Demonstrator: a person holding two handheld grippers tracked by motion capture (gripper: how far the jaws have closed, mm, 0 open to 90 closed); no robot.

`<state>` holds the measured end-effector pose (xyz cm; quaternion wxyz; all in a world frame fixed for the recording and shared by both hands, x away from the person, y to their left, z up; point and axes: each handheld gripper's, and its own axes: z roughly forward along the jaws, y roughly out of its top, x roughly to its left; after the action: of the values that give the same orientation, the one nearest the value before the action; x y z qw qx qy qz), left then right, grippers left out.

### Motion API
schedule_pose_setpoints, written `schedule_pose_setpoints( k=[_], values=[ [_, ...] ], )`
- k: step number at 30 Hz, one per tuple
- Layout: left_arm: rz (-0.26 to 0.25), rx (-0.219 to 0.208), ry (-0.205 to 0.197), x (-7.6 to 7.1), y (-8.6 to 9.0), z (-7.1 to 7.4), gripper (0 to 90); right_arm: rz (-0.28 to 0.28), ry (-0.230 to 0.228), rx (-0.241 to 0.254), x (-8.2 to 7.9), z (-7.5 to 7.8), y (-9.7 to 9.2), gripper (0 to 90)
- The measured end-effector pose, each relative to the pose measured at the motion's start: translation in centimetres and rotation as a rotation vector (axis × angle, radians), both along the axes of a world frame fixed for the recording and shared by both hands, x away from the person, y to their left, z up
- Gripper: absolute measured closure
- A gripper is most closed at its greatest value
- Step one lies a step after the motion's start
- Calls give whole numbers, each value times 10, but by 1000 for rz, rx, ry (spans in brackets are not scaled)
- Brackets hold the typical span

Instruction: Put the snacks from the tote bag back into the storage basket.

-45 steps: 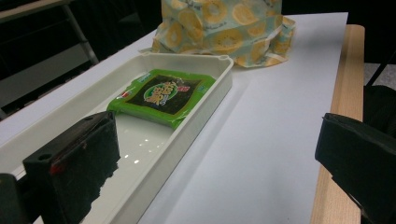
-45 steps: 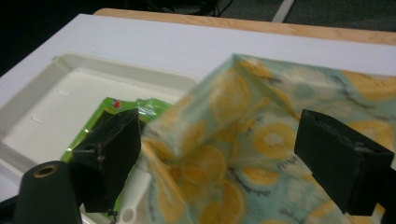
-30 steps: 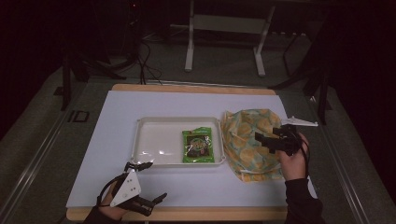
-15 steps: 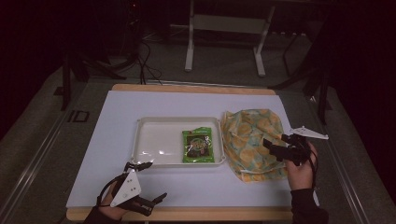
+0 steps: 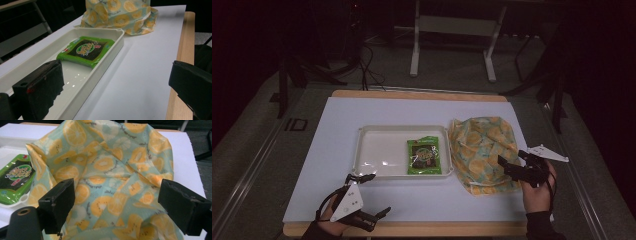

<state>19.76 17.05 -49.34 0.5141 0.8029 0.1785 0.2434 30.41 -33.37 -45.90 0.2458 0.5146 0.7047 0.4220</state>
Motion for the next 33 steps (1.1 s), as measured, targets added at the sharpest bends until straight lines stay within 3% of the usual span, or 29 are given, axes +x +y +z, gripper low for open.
schedule_pose_setpoints(
  k=[13,19,24,33],
  values=[
    [-7,-4,-1,0,1,1,4,-25,-55,-2,-8,-6,-4,137],
    [-12,0,1,0,0,1,4,-16,-108,-18,-10,-4,-1,133],
    [-13,-1,1,-1,1,1,3,-6,-99,-18,-8,-8,0,135],
    [-16,5,4,0,1,1,4,15,-122,-47,-6,-10,1,134]
  ],
)
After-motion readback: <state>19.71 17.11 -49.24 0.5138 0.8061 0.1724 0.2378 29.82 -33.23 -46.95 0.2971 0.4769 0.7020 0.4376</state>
